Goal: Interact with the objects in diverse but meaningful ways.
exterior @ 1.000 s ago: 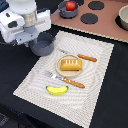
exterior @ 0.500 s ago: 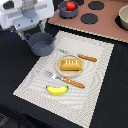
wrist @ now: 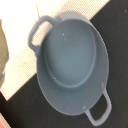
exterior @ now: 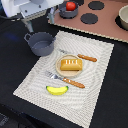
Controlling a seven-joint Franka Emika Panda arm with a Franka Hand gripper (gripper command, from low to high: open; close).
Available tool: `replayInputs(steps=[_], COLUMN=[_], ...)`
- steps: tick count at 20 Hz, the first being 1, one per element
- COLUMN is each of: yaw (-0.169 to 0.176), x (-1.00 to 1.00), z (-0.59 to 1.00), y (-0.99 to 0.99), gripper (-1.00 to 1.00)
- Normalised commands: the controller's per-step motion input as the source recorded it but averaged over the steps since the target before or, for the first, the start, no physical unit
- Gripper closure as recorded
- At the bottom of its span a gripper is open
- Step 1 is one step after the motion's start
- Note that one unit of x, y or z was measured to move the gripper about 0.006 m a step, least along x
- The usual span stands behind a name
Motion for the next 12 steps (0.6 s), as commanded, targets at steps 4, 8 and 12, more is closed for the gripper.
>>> replayInputs(steps=[4,8,12], yaw=[0.0,0.005,0.01], x=[0.94,0.89,0.81], z=[0.35,0.13,0.02], y=[0.17,0.02,-0.07], gripper=[-1.0,-1.0,-1.0])
